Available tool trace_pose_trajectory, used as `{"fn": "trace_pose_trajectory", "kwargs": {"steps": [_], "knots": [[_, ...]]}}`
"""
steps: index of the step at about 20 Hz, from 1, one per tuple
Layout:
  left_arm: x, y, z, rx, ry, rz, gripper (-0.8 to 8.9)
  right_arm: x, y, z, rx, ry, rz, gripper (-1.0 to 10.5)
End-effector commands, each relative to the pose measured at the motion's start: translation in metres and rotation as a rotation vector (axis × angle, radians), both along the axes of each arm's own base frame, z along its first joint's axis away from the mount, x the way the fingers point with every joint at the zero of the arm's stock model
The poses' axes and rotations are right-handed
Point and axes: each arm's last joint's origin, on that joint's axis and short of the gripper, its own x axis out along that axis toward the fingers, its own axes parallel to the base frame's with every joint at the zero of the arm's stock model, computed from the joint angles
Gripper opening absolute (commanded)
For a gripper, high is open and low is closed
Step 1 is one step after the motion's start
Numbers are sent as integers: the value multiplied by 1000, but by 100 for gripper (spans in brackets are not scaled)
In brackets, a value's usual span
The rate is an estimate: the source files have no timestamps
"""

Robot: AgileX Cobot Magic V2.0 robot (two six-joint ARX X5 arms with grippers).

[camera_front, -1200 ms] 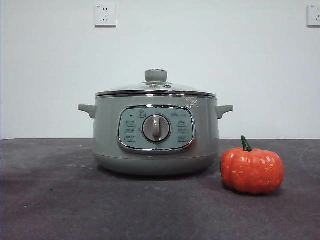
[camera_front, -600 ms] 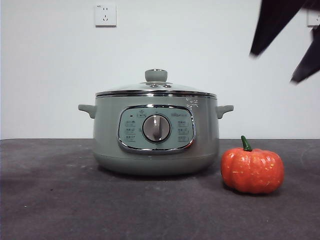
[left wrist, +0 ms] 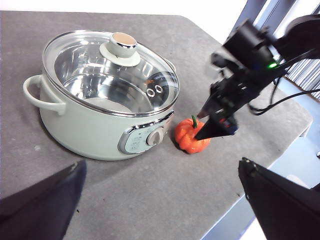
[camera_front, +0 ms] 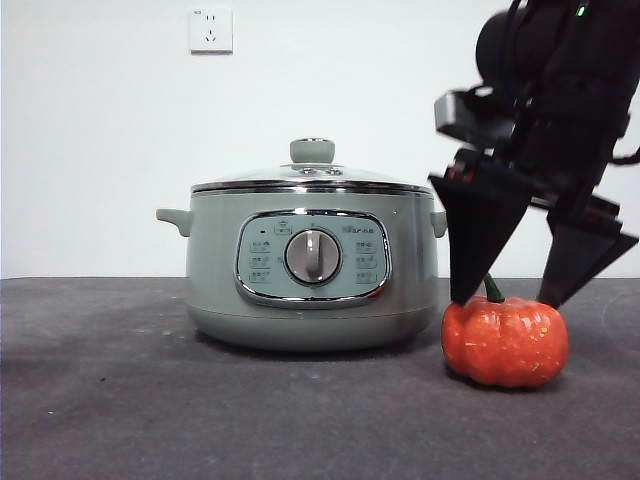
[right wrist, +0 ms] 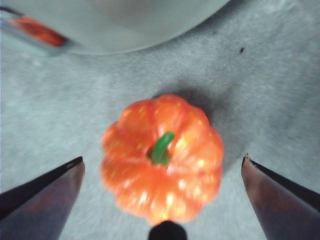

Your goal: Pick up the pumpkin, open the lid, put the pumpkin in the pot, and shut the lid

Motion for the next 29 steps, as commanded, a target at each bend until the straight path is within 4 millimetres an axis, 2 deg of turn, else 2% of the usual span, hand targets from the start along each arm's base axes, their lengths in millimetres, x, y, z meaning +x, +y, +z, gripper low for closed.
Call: {"fn": "trace_pose_trajectory", "kwargs": {"steps": [1, 4, 9, 14, 16, 19, 23, 26, 29], "knots": [[0, 0, 0, 5, -10, -1, 673, 4, 3, -11, -14, 18, 10, 664], [0, 0, 0, 5, -10, -1, 673, 7, 4, -17, -20, 32, 9, 618], [0, 0, 0, 5, -10, -1, 673, 6, 4, -18, -15, 46, 4, -2], [0, 0, 1, 7, -7, 20, 673, 3, 2, -13, -13, 51, -23, -12], [1, 1, 1, 3, -4, 33, 673, -2, 0, 1, 3, 17, -23, -12], [12, 0, 5, -1, -7, 30, 660, -16, -7, 36, 65, -88, -55, -12], [40, -8, 23, 0, -19, -26, 660, -47, -20, 87, 169, -264, -85, -12], [70, -22, 39, 23, -43, -59, 660, -70, -31, 112, 221, -353, -94, -12], [105, -46, 52, 56, -97, -81, 660, -90, -40, 130, 267, -427, -102, -12]]}}
